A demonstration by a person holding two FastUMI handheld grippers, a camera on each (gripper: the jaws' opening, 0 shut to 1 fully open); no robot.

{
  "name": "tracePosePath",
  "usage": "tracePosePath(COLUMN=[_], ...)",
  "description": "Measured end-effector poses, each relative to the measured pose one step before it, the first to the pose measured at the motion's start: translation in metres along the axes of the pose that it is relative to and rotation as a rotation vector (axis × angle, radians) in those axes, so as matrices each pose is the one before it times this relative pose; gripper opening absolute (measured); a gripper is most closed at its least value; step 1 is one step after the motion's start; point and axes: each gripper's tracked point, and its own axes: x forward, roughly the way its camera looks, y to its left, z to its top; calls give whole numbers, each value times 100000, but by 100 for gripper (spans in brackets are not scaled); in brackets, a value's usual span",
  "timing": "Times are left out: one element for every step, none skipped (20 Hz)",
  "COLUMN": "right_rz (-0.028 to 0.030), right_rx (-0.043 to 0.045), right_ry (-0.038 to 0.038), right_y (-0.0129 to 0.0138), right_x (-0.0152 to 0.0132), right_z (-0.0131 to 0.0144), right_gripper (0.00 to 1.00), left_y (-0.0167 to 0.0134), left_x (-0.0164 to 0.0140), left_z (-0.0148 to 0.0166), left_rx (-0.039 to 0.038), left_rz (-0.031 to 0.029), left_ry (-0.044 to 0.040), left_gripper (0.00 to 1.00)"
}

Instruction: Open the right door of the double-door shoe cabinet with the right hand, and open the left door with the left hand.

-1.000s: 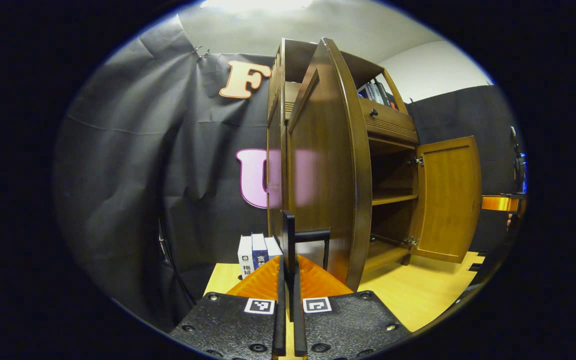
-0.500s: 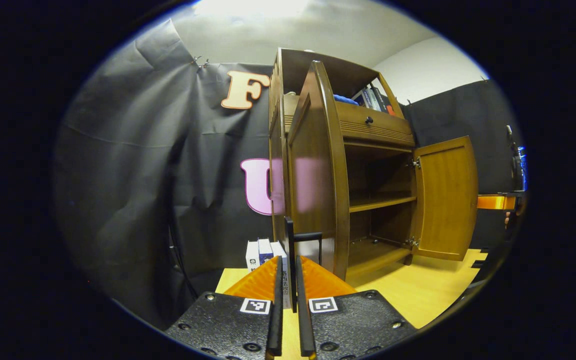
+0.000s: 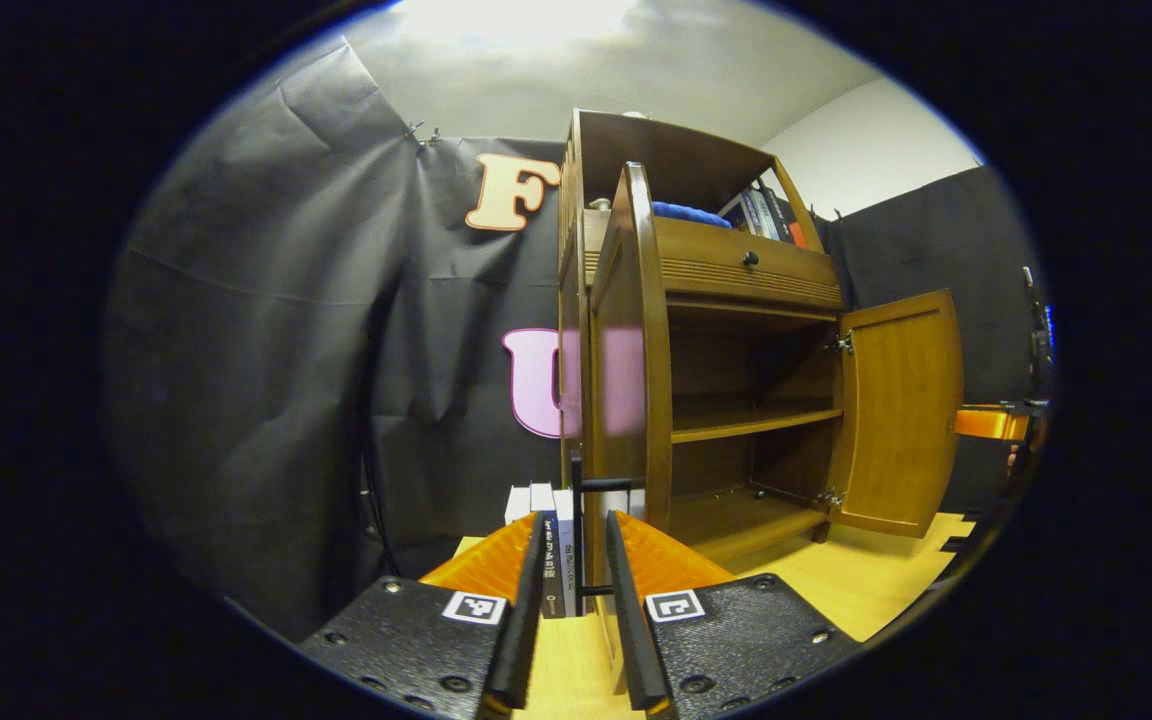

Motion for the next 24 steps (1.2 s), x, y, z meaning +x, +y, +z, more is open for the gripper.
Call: tracePosePath(right_rz=[-517,-270,-266,-369,-278,-473,-485,-617,-538,90,-331,-195,836,673,179,31,363,764,631,90,-377,-227,-161,-533], right_rx=[-12,-60,96,61,-109,-29,-210,-179,258,421,921,838,290,-264,-315,-183,-139,-305,-352,-148,45,28,53,203], right_ry=[-361,-373,-709,-512,-296,-259,-164,-95,-283,-563,-928,-1266,-931,-669,-1003,-1108,-816,-620,-717,-770,-529,-182,-135,-411], right_y=[-171,-114,-44,-130,-96,-132,-160,-247,-179,-27,-78,-98,334,248,50,72,210,272,251,68,-16,36,94,-49], right_x=[-12,2,-68,-33,52,42,25,176,-25,-56,-76,73,44,98,175,240,296,291,250,350,362,414,361,352], right_z=[160,110,165,180,65,182,130,208,224,349,417,552,370,398,434,505,426,354,277,314,191,161,76,241], right_gripper=[99,97,99,100,99,99,99,99,99,99,99,99,99,99,99,99,99,99,99,99,99,99,99,99], left_y=[-277,7,-210,-748,-1071,-766,-759,-443,-428,-478,-540,-822,-1042,-1143,-1118,-1008,-776,-805,-716,-722,-598,-567,-441,-374], left_x=[16,-240,-204,-160,-369,-314,-93,13,-50,77,-102,-161,-115,49,484,464,301,386,725,637,637,492,565,484], left_z=[148,115,121,243,168,137,301,117,326,256,215,380,160,198,271,376,243,316,259,188,136,-26,-2,22], left_rx=[112,-322,-589,-1049,-982,-803,299,242,-27,-242,-244,12,-188,96,207,189,634,254,320,86,168,-36,-432,-504], left_rz=[1140,2400,1009,-614,-1278,-913,-722,444,707,676,852,-151,-765,-1024,-1228,-720,-530,-309,-219,266,83,50,-77,-114], left_ry=[198,776,12,-187,-142,-300,-329,-222,-573,-346,-836,-1133,-533,-515,-387,-499,-293,-404,-361,-326,-80,343,636,249], left_gripper=[46,48,51,54,58,63,70,72,77,82,85,87,87,88,92,93,92,92,93,92,92,92,92,93])
